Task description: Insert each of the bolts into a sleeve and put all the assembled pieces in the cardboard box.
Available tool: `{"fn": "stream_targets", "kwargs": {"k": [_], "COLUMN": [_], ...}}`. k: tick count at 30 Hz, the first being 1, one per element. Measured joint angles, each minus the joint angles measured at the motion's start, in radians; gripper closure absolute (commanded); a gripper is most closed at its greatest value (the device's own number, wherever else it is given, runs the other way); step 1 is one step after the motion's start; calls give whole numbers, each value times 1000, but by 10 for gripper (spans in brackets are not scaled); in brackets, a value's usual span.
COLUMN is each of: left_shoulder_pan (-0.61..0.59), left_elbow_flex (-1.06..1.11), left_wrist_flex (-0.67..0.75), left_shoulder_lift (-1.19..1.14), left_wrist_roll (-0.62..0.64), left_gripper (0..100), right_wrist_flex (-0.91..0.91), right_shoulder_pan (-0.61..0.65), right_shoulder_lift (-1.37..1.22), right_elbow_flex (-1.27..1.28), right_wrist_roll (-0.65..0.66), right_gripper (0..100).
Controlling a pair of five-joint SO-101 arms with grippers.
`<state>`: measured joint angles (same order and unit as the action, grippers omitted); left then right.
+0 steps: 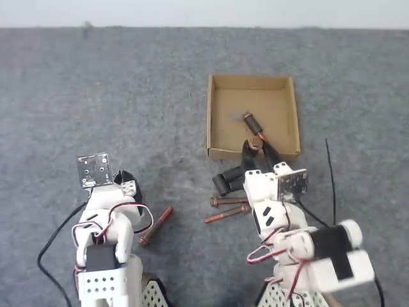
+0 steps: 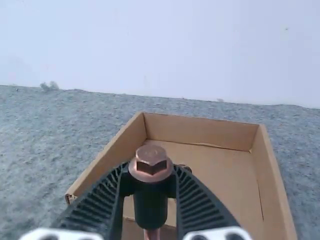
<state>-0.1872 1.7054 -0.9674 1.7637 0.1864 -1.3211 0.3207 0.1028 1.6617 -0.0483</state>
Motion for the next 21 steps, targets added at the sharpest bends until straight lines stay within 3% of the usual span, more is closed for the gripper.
{"fn": "stream_targets", "kwargs": {"k": [5, 14, 21], "left_shoulder_pan": [0, 0, 0], "left_elbow_flex": [0, 0, 0], "left_wrist_flex": [0, 0, 0], "left_shoulder_lift": [0, 0, 0], "left_wrist_roll": [0, 0, 0], "left_gripper": [975, 975, 974], "right_wrist_flex": [310, 1143, 1455], "right_shoulder_pan": [0, -17, -138], "right_shoulder_lift": [247, 617, 598], "right_elbow_flex": [-11, -199, -479], "right_wrist_roll": [0, 0, 49], "right_gripper": [993, 993, 993]}}
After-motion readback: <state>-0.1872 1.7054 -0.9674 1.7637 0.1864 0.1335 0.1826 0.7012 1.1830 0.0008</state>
